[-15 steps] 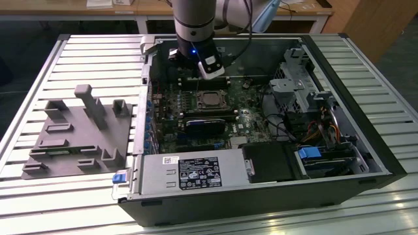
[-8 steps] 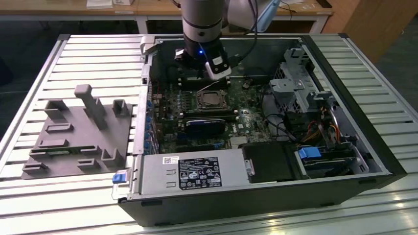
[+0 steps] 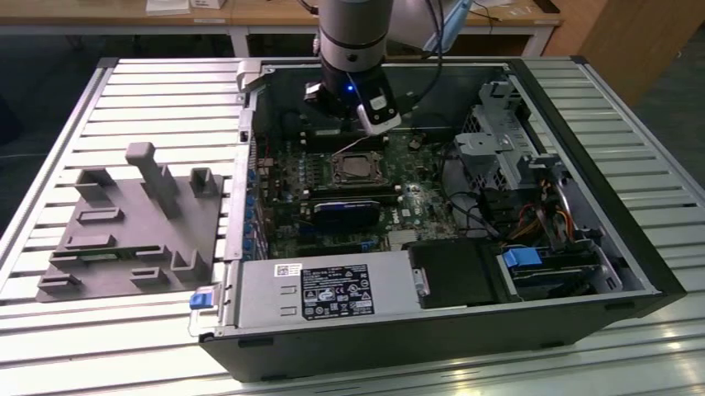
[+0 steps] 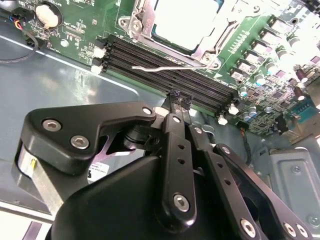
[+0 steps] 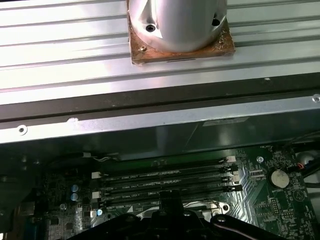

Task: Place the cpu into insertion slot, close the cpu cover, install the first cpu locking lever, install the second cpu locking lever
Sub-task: 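Install the first cpu locking lever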

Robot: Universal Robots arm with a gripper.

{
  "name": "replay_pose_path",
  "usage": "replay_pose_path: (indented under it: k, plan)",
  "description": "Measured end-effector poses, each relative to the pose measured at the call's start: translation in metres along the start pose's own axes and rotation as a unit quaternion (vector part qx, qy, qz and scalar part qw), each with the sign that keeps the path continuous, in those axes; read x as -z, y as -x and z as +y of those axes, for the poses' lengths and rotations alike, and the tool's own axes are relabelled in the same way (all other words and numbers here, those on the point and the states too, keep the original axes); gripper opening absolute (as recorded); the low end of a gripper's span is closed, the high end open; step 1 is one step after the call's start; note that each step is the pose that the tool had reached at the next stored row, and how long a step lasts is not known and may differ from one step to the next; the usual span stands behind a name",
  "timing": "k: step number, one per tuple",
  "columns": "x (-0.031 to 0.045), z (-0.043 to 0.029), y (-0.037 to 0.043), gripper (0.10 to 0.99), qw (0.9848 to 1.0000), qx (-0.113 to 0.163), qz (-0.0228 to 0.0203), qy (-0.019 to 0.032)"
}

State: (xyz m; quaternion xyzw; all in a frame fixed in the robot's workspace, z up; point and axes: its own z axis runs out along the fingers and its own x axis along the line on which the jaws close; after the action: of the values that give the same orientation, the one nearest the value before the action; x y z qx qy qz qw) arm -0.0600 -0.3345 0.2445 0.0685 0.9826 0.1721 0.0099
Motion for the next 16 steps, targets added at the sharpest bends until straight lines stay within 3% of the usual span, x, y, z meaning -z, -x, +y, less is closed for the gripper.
replay_pose_path:
  k: [4,8,11,16]
  plan:
    - [0.0,0.0001,0.0001,0.106,1.0,0.0,-0.0004,-0.0002]
    - [-0.0009,-0.0003,0.0,0.106,1.0,0.001,-0.0043,-0.0052]
    - [-0.0023,-0.0008,-0.0002,0.106,0.9999,0.004,-0.0122,-0.0086]
    - [-0.0064,-0.0023,-0.0005,0.106,0.9996,0.007,-0.0247,-0.0077]
